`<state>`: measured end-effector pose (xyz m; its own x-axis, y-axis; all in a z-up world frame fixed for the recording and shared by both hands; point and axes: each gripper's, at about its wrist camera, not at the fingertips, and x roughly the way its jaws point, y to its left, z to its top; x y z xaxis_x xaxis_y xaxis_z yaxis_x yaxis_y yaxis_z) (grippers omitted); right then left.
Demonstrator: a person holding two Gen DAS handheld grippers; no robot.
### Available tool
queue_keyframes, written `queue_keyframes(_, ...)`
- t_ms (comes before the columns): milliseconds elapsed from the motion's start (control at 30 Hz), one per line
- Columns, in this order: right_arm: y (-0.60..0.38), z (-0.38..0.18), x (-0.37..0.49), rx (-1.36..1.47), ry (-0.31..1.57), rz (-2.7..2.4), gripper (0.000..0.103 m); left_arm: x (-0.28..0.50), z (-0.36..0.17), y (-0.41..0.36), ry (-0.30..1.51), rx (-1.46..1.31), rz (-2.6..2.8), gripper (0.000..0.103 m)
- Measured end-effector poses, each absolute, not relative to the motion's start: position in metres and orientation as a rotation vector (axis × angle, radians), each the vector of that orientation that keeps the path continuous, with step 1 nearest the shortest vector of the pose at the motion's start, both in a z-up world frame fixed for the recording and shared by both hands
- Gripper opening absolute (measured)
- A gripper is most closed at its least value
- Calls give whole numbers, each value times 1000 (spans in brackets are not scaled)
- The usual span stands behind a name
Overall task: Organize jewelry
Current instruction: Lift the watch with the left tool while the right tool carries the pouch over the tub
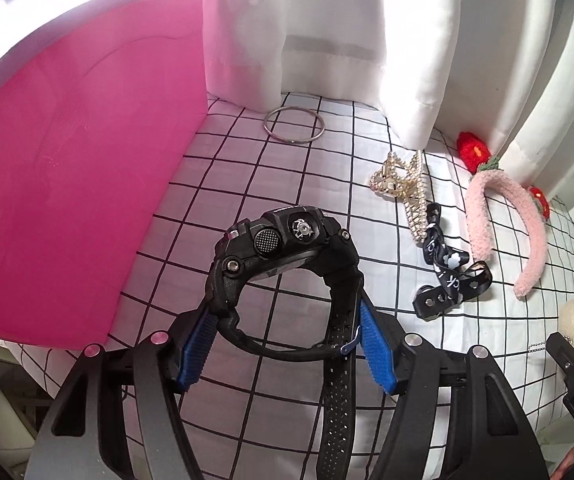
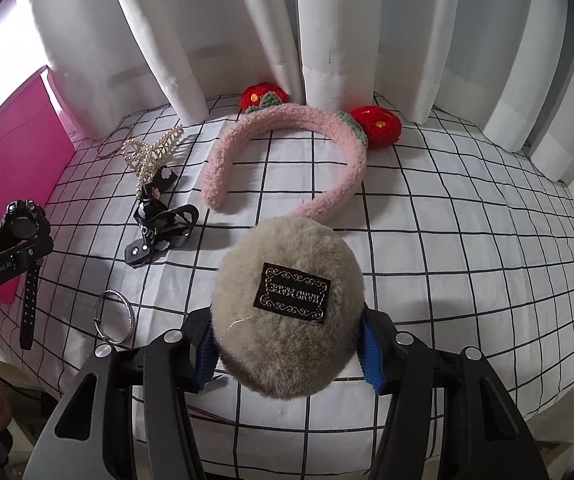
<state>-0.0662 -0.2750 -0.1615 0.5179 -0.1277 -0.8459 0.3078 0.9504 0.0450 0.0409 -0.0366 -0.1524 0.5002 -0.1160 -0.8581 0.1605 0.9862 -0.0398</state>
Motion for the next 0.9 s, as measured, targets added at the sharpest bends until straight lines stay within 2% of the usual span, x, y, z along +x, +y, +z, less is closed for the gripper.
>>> queue_keyframes(633,-223,-40,-33,79,776,-51,55,9,-18,-12,828,-17,-192,63)
queue_keyframes(900,-173,4,-1,35,689,103,55,5,33,34,736,-75,-117,63)
